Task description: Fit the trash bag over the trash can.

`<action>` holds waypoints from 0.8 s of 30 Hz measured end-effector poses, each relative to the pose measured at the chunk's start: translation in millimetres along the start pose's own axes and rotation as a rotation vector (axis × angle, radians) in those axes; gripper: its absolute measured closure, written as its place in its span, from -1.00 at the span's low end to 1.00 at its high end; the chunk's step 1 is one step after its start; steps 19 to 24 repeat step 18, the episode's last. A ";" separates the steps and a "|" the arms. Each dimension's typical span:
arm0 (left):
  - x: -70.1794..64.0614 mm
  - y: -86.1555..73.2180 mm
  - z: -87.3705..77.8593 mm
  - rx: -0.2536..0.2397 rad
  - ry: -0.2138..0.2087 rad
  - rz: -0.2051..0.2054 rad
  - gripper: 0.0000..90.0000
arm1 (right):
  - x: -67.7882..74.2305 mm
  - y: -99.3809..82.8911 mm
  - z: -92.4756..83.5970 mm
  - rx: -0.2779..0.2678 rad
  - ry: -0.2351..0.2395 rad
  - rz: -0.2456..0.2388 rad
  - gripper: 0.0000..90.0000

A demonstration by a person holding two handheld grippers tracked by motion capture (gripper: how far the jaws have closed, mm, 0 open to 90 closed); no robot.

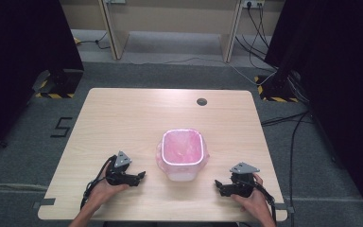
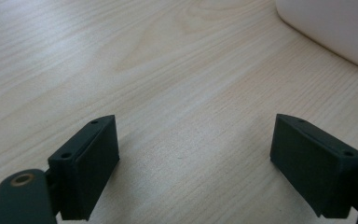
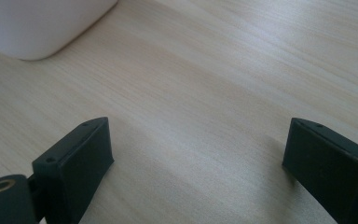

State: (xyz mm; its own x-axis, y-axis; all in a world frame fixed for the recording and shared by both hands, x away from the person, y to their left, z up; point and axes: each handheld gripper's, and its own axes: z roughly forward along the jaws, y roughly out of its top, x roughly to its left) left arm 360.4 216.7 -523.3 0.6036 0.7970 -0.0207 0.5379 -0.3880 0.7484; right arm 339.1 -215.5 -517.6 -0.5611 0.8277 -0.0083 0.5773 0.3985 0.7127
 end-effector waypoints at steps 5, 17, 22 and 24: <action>0.1 0.1 0.1 0.000 -0.001 0.000 -0.68 | 0.1 0.1 0.0 0.001 0.002 0.000 -0.83; 0.2 0.2 0.2 0.001 -0.001 0.001 -0.69 | 0.3 0.2 0.3 0.003 0.003 -0.002 -0.84; 0.2 0.2 0.3 0.000 -0.001 0.001 -0.69 | 0.3 0.2 0.4 0.003 0.003 -0.003 -0.84; 0.2 0.2 0.3 0.000 -0.001 0.001 -0.69 | 0.3 0.2 0.4 0.003 0.003 -0.003 -0.84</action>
